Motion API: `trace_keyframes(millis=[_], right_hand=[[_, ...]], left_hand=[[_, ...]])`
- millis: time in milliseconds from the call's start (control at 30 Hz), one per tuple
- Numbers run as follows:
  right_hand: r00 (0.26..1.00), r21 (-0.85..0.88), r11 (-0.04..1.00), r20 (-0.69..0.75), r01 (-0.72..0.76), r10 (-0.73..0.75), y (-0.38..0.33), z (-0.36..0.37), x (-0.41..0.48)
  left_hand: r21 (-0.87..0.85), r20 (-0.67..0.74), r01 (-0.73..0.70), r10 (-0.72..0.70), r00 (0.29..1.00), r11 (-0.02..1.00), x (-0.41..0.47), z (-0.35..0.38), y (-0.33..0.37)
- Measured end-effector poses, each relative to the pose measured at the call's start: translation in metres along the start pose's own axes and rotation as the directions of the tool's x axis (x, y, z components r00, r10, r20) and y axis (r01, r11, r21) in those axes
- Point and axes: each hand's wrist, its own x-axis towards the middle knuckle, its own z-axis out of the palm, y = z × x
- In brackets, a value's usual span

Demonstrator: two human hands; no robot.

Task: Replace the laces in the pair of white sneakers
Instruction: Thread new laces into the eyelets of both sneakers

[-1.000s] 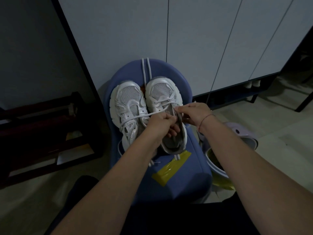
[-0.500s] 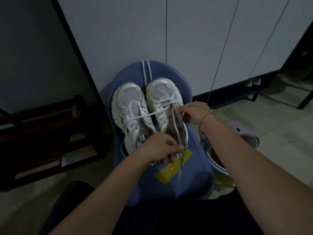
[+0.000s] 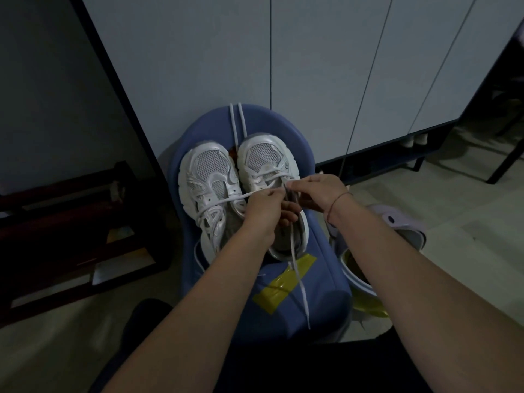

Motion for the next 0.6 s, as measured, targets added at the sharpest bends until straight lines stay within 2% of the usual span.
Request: trace_keyframes(millis=[133, 267, 433, 533, 600], right_hand=[[1.000, -0.012, 1.000, 0.018, 0.004, -0.003, 0.001, 0.000, 0.003], [1.000, -0.009, 1.000, 0.026, -0.002, 0.002, 0.002, 0.000, 0.005], [1.000, 0.009, 1.000, 0.004, 0.019, -0.019, 0.001, -0.001, 0.002], [1.000, 0.015, 1.000, 0.001, 0.008, -0.008, 0.001, -0.002, 0.002], [1.000, 0.013, 1.000, -0.002, -0.001, 0.001, 0.001, -0.002, 0.003]], left_hand=[[-0.046, 0.003, 0.010, -0.010, 1.000, 0.999, 0.003, -0.001, 0.001], [0.051, 0.010, -0.011, 0.010, 1.000, 0.999, 0.002, -0.004, 0.001], [0.356, 0.125, -0.041, -0.004, 0.992, 0.934, -0.010, -0.022, 0.001], [0.542, 0.254, -0.056, -0.101, 0.962, 0.839, -0.019, -0.035, -0.004], [0.644, 0.364, -0.080, -0.212, 0.907, 0.761, -0.025, -0.039, -0.011]])
